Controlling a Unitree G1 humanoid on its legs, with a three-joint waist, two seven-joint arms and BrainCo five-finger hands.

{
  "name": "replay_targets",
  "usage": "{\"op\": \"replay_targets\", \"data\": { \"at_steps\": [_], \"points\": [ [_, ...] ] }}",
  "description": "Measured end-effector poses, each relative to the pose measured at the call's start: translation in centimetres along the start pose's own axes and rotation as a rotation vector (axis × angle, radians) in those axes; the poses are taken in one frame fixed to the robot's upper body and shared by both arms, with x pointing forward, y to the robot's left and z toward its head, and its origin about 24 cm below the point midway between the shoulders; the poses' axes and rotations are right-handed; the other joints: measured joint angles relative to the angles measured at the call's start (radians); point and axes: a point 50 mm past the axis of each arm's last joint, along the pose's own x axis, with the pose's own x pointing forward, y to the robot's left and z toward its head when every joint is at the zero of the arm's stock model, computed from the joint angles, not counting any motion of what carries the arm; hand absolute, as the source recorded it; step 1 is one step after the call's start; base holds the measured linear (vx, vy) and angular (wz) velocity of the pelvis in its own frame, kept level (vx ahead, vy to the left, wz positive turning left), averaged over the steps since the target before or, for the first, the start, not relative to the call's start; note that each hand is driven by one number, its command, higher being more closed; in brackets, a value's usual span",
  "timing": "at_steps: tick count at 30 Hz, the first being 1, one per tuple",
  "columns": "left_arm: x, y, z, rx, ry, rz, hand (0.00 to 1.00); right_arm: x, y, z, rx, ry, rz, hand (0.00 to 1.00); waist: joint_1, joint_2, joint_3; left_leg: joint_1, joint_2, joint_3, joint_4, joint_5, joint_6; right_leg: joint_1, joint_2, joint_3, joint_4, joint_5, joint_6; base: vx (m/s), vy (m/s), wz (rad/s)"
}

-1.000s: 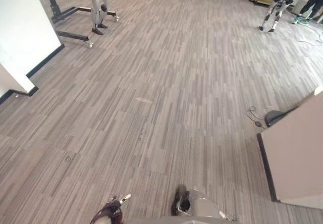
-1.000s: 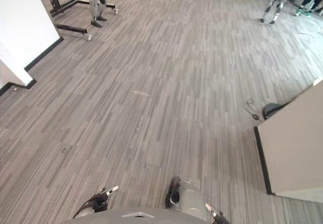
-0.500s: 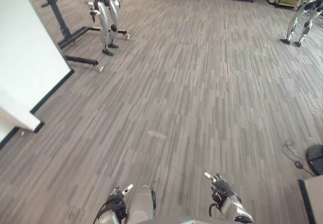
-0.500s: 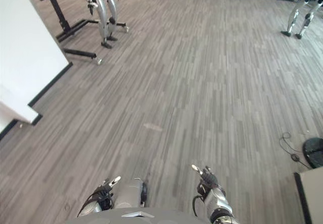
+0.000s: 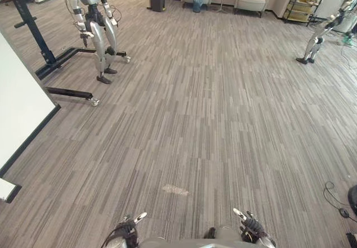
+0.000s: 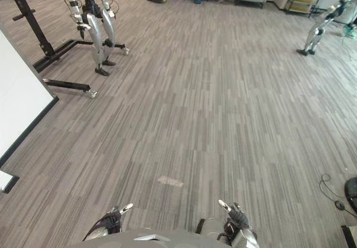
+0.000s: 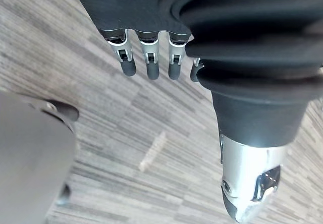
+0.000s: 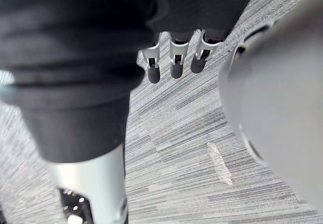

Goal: Organize washtable

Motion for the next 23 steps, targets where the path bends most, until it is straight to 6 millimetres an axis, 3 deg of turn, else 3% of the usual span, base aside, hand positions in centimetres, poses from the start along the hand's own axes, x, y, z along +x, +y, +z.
{"op": "replay_targets", "data": {
  "at_steps": [2, 3, 4, 5, 6, 7, 9, 11, 13, 14, 15, 16, 17, 19, 23],
  "points": [
    [-0.1, -0.2, 0.1, -0.095, -0.022, 0.005, 0.0, -0.1, -0.3, -0.5, -0.018, 0.021, -0.011, 0.0, -0.002, 0.003, -0.009, 0.048, 0.016, -0.028, 0.017, -0.058, -0.033, 0.003, 0.019, 0.026, -0.025, 0.059, -0.01, 0.23, -0.16, 0.32],
    [-0.4, 0.4, -0.7, -0.165, -0.007, 0.029, 0.0, -0.1, -0.4, -0.6, -0.027, 0.027, -0.014, 0.0, -0.003, 0.013, -0.026, 0.063, 0.042, -0.037, 0.056, -0.083, -0.071, 0.021, 0.038, 0.023, -0.015, 0.07, -0.022, 0.43, -0.325, 0.49],
    [-0.4, 0.7, -0.6, -0.262, -0.022, 0.048, 0.0, -0.1, 0.2, -0.8, -0.056, 0.041, 0.006, 0.0, -0.003, -0.004, -0.036, -0.009, 0.055, -0.056, 0.26, -0.092, -0.087, 0.05, 0.045, 0.018, -0.019, 0.116, -0.01, 0.43, -0.372, 0.5],
    [-0.6, 0.1, -0.8, -0.324, -0.025, 0.048, 0.0, 0.1, 0.0, 0.0, -0.099, 0.029, 0.008, 0.0, 0.003, 0.03, -0.046, -0.11, 0.106, -0.066, 0.507, -0.07, -0.116, 0.087, 0.081, 0.003, -0.026, 0.092, -0.037, 0.32, -0.366, 0.33],
    [-0.7, -0.1, -1.1, -0.339, -0.021, 0.049, 0.0, 0.2, 0.1, 0.4, -0.117, 0.019, 0.015, 0.0, 0.012, 0.042, -0.052, -0.155, 0.132, -0.068, 0.613, -0.026, -0.129, 0.109, 0.105, 0.001, -0.042, 0.08, -0.051, 0.16, -0.355, -0.31],
    [-1.0, 0.2, -2.4, -0.33, 0.013, 0.063, 0.0, 0.6, 1.2, 1.3, -0.155, -0.001, 0.048, 0.0, 0.038, 0.071, -0.046, -0.256, 0.185, -0.068, 0.826, 0.063, -0.119, 0.165, 0.149, 0.023, -0.087, 0.068, -0.067, 0.06, -0.281, -0.57],
    [-1.1, 0.5, -2.8, -0.306, 0.029, 0.068, 0.0, 0.9, 2.9, 1.8, -0.155, -0.014, 0.086, 0.0, 0.039, 0.076, -0.045, -0.307, 0.207, -0.051, 0.871, 0.043, -0.108, 0.227, 0.159, 0.042, -0.135, 0.066, -0.07, -0.01, -0.226, -0.4],
    [-1.1, 0.5, -2.9, -0.276, 0.036, 0.065, 0.0, 0.9, 4.0, 1.8, -0.144, -0.016, 0.109, 0.0, 0.041, 0.073, -0.043, -0.321, 0.217, -0.017, 0.753, 0.003, -0.116, 0.293, 0.148, 0.056, -0.184, 0.067, -0.07, -0.13, -0.141, -0.18],
    [-1.1, 0.4, -2.8, -0.243, 0.034, 0.059, 0.0, 1.1, 4.7, 2.3, -0.13, -0.034, 0.112, 0.0, 0.043, 0.074, -0.042, -0.301, 0.2, -0.017, 0.398, -0.012, -0.127, 0.332, 0.145, 0.087, -0.217, 0.065, -0.068, -0.17, -0.054, -0.41],
    [-1.0, 0.3, -2.8, -0.229, 0.036, 0.056, 0.0, 1.1, 4.5, 2.3, -0.123, -0.034, 0.106, 0.0, 0.042, 0.077, -0.044, -0.276, 0.191, -0.03, 0.27, 0.013, -0.135, 0.333, 0.148, 0.094, -0.223, 0.063, -0.064, -0.11, 0.063, -0.58],
    [-1.0, 0.0, -2.8, -0.22, 0.042, 0.051, 0.0, 1.1, 4.3, 2.6, -0.122, -0.047, 0.098, 0.0, 0.039, 0.093, -0.033, -0.253, 0.181, -0.068, 0.128, 0.144, -0.126, 0.343, 0.161, 0.12, -0.224, 0.035, -0.029, -0.02, 0.086, -0.41],
    [-0.9, -0.2, -2.7, -0.214, 0.042, 0.045, 0.0, 1.1, 4.3, 2.4, -0.118, -0.041, 0.095, 0.0, 0.033, 0.087, -0.028, -0.238, 0.173, -0.06, 0.125, 0.144, -0.125, 0.356, 0.151, 0.125, -0.223, 0.033, -0.027, 0.07, 0.12, -0.35],
    [-0.7, 0.3, -2.3, -0.188, 0.04, 0.056, 0.0, 0.9, 3.7, 1.6, -0.114, -0.021, 0.084, 0.0, 0.027, 0.054, -0.026, -0.206, 0.152, -0.043, 0.089, 0.143, -0.121, 0.361, 0.125, 0.13, -0.214, 0.014, -0.011, 0.16, 0.067, -0.09],
    [-0.6, 0.9, -1.9, -0.156, 0.04, 0.063, 0.0, 0.5, 2.6, 0.0, -0.103, 0.028, 0.052, 0.0, 0.024, 0.022, -0.041, -0.168, 0.12, -0.017, 0.019, 0.155, -0.109, 0.355, 0.091, 0.147, -0.208, 0.0, 0.003, 0.2, 0.076, -0.22],
    [-0.5, 1.2, -2.0, -0.029, 0.06, 0.044, 0.0, 0.0, 0.9, -1.7, -0.077, 0.084, 0.001, 0.0, 0.005, -0.012, -0.078, -0.059, 0.051, 0.0, -0.178, 0.235, -0.087, 0.369, 0.043, 0.154, -0.22, -0.012, 0.03, 0.18, 0.053, -0.05]
  ]
}}
